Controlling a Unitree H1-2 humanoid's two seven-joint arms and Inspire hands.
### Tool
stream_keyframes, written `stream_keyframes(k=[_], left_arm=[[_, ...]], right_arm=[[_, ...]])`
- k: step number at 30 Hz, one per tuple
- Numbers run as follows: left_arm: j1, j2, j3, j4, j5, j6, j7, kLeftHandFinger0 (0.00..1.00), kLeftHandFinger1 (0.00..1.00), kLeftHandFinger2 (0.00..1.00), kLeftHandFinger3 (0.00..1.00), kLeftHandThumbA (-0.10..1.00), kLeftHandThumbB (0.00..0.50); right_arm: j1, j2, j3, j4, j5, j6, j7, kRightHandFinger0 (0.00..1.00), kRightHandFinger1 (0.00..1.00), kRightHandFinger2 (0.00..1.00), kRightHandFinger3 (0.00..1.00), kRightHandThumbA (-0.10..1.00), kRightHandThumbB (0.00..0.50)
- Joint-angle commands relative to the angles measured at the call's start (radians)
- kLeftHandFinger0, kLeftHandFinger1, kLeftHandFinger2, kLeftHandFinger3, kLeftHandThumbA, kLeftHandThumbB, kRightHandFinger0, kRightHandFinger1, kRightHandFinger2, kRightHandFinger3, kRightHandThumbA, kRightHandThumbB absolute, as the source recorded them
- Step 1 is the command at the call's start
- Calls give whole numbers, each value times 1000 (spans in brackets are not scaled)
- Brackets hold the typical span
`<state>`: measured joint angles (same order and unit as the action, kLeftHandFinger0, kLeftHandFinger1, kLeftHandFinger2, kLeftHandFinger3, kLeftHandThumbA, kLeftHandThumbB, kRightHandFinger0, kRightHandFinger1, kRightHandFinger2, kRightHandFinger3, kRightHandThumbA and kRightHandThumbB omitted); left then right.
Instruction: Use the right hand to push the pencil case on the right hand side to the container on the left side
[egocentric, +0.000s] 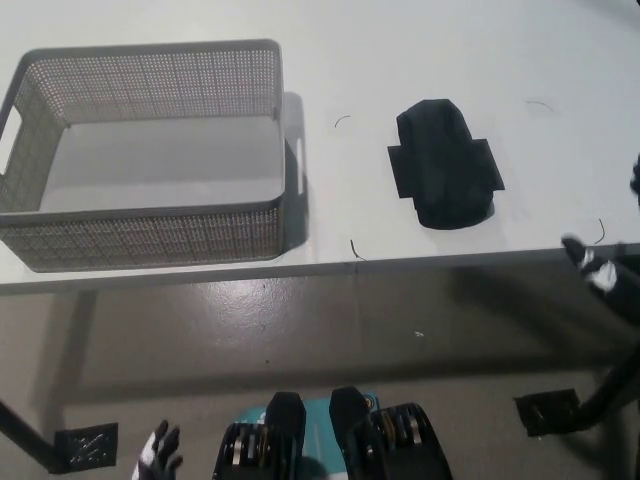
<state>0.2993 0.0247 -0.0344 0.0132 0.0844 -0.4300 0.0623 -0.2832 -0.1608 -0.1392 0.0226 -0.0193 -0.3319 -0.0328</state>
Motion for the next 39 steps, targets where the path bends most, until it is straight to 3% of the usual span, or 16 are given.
stream_keyframes(k=[1, 3, 6, 12, 19, 23, 37, 39], left_arm=[[-25, 2, 8, -55, -7, -40, 10, 1000, 1000, 1000, 1000, 965, 177], [-24, 0, 9, -65, -1, -40, 8, 1000, 1000, 1000, 1000, 982, 184], [-20, -3, 4, -82, -7, -40, -1, 1000, 1000, 1000, 1000, 982, 181], [-14, -3, -10, -114, -20, -40, -15, 1000, 1000, 1000, 1000, 939, 150], [1, -2, -14, -129, -19, -40, -19, 1000, 1000, 1000, 1000, 934, 150], [11, 0, -20, -137, -17, -40, -21, 1000, 1000, 1000, 1000, 933, 142], [24, -4, -27, -146, -19, -40, -25, 1000, 1000, 1000, 1000, 907, 146], [28, -6, -30, -152, -24, -40, -28, 1000, 1000, 1000, 1000, 905, 140]], right_arm=[[-80, -7, -11, -17, -21, 49, -28, 1000, 1000, 1000, 1000, 1000, 304], [-107, 0, -6, -22, -16, 79, -26, 1000, 1000, 1000, 1000, 1000, 240], [-160, -2, -1, 10, -7, 105, -19, 1000, 1000, 1000, 1000, 1000, 203], [-323, -21, -2, 214, 10, 148, -9, 1000, 1000, 1000, 1000, 1000, 160], [-502, -38, -1, 517, 8, 104, -13, 1000, 1000, 1000, 1000, 1000, 165], [-622, -37, -20, 763, 46, 71, -7, 1000, 1000, 1000, 1000, 976, 104], [-855, -35, -40, 1235, 83, -9, 8, 1000, 1000, 1000, 1000, 1000, 185], [-863, -27, -38, 1268, 83, -8, 4, 1000, 1000, 1000, 1000, 1000, 170]])
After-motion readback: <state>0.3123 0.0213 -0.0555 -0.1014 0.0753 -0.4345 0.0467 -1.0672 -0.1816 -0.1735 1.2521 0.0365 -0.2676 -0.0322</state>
